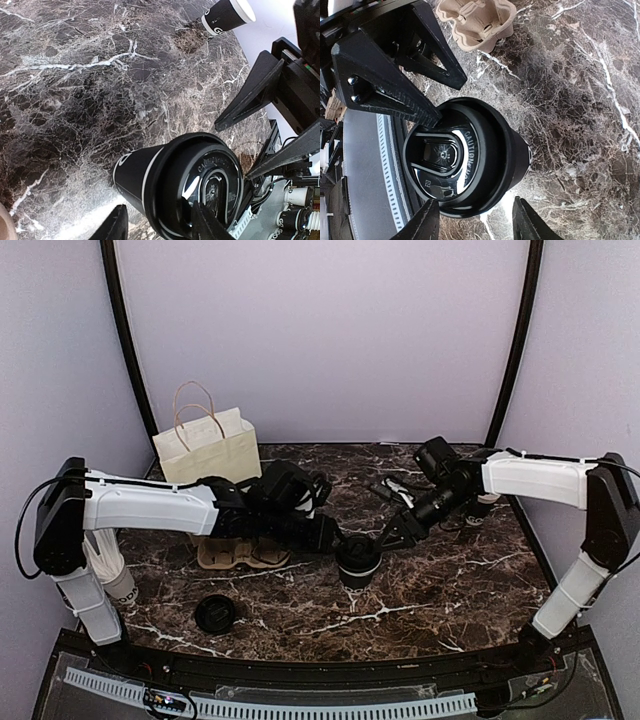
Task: Pack the takeout coffee
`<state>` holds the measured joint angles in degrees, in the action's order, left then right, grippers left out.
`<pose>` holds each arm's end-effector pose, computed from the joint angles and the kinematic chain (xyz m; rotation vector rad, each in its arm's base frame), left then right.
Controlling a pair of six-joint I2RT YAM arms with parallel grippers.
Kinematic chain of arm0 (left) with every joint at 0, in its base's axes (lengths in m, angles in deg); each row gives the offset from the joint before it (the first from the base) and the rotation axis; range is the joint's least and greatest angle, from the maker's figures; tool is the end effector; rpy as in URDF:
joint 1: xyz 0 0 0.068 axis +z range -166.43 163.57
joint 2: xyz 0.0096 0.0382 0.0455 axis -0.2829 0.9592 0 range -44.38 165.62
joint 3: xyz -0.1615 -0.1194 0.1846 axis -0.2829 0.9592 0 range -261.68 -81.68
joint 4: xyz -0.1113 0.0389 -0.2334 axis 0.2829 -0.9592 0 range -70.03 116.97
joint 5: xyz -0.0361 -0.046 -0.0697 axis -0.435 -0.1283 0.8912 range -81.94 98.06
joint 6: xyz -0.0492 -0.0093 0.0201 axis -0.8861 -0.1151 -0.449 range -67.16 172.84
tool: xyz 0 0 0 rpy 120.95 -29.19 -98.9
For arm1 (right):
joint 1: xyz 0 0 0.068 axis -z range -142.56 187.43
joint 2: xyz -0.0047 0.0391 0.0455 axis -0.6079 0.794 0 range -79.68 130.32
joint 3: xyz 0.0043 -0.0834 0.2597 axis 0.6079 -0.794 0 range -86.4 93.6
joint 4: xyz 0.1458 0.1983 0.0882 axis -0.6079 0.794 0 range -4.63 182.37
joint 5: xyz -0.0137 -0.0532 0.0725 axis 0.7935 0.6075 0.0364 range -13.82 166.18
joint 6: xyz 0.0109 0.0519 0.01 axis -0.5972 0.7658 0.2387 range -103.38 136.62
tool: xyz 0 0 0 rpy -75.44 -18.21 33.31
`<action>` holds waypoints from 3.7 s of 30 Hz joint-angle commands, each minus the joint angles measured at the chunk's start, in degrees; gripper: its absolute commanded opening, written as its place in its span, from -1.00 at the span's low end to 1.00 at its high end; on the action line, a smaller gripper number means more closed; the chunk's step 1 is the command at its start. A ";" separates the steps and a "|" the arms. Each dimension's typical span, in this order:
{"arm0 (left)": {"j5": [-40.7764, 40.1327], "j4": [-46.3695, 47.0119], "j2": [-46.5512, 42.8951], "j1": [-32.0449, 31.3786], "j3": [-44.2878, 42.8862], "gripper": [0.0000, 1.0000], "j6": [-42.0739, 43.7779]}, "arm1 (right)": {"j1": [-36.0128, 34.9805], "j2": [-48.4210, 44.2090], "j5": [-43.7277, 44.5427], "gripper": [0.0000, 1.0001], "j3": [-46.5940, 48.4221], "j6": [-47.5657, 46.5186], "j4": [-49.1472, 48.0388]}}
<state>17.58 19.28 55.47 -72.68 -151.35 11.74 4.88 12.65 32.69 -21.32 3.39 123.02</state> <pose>0.2136 -0.3303 0.2352 0.4234 2.4242 -1.0382 0.2552 0.1920 0.2279 -1.2346 2.3249 1.1288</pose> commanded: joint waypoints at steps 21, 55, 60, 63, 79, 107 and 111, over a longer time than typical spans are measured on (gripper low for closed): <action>3.85 1.76 3.24 0.17 2.61 -0.11 -1.11 | 1.84 6.58 -3.98 -0.25 -4.60 6.04 0.62; 2.21 4.54 6.57 -1.06 15.93 -0.29 -7.71 | -1.77 7.48 9.17 -0.25 -6.71 6.86 -0.65; 0.77 3.30 5.59 -1.31 14.06 -0.29 -6.78 | -1.38 0.84 5.67 0.10 -1.83 3.14 3.59; 0.47 2.80 5.33 -1.52 13.08 -0.29 -6.82 | -1.28 -2.89 3.98 0.29 -2.95 3.71 3.29; -0.67 1.71 5.70 -2.98 11.40 -0.29 -7.70 | -1.60 0.86 -4.53 0.43 -4.96 5.02 3.23; -1.48 0.91 6.50 -2.99 11.97 -0.28 -7.08 | -0.22 13.26 17.23 0.21 -7.11 12.20 1.01; -1.52 0.81 6.93 -3.01 12.63 -0.28 -7.38 | 0.30 17.14 21.97 0.11 -6.97 12.79 2.42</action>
<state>16.93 36.55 57.07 -74.47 -143.13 2.91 4.38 20.72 22.84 -24.84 14.25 127.91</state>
